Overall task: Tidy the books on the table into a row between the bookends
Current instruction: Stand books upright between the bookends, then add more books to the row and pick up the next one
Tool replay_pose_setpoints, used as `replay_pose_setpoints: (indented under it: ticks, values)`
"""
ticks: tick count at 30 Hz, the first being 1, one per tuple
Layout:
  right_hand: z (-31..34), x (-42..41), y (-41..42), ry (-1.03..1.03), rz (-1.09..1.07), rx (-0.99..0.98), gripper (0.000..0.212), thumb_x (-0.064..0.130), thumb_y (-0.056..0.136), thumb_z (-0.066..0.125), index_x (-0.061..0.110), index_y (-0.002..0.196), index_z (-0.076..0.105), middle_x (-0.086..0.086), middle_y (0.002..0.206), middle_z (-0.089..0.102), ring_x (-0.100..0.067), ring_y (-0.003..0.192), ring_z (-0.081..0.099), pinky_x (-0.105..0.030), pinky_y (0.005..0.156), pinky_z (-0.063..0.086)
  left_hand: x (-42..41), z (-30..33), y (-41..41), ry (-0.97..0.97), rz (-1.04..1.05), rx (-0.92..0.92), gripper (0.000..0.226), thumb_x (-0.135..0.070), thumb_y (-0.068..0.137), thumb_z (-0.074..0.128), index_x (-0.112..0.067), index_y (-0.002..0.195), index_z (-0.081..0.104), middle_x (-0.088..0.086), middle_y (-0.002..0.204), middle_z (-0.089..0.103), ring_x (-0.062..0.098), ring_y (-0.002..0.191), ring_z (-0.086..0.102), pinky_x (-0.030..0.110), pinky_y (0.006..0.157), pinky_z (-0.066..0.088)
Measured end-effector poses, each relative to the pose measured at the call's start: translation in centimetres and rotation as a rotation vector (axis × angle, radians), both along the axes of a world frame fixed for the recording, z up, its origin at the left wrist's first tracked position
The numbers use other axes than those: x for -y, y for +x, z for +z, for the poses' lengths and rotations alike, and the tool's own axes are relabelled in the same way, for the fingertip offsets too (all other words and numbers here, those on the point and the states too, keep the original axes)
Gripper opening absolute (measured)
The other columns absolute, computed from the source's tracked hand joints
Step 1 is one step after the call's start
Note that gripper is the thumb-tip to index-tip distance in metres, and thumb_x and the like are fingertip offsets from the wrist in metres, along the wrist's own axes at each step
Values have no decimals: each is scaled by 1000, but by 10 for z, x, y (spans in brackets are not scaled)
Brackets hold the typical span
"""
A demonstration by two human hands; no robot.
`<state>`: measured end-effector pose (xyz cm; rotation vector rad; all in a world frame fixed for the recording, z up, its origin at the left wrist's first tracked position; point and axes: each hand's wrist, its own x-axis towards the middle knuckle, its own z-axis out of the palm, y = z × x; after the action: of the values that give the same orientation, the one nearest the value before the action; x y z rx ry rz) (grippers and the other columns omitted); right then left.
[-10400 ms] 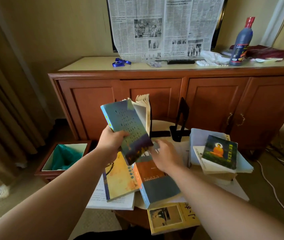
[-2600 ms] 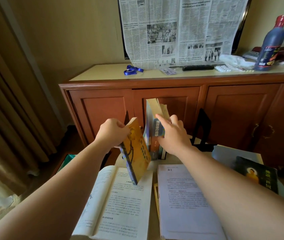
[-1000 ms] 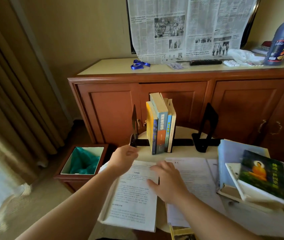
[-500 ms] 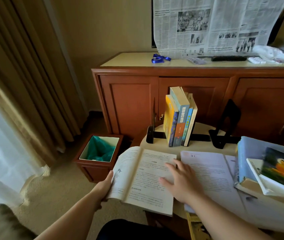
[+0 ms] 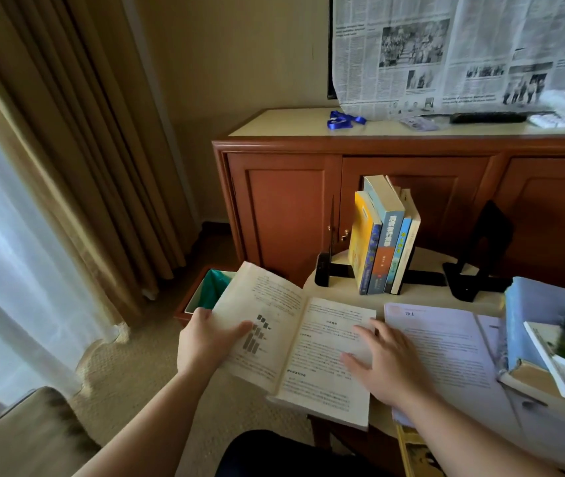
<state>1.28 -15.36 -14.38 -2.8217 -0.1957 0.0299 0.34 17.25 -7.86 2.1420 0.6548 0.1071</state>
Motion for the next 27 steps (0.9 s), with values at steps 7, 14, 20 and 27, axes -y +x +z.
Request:
replay_pose_setpoints:
  ticks: [7,14,20,27]
  values:
    - [6,-1,-2,62,-2,12,88,88,86,31,34,156,38,6,163,29,-19,149,25,-39,124,16,31,42,-25,84,-225,196,54,-27,83,83,-31,131,60,-10,99,69,11,77,75,33,52,64]
    - [21,2,-6,412,-127,48,70,66,97,50,24,153,45,4,156,42,-16,144,32,-39,120,30,93,58,-26,216,-547,231,37,-31,88,73,-36,125,73,-26,91,69,-6,77,68,14,59,57]
    - [27,13,-17,504,-200,119,65,65,101,40,24,150,50,4,152,45,-14,141,37,-39,113,37,138,22,-27,251,-702,193,37,-40,92,61,-35,127,73,-16,125,71,3,107,67,26,88,58]
    - [12,22,-23,284,-110,-12,97,92,81,30,33,159,34,4,160,37,-17,147,28,-42,120,32,165,-21,-37,360,-871,-35,59,-63,97,50,-32,146,58,-6,158,44,22,148,35,51,125,21]
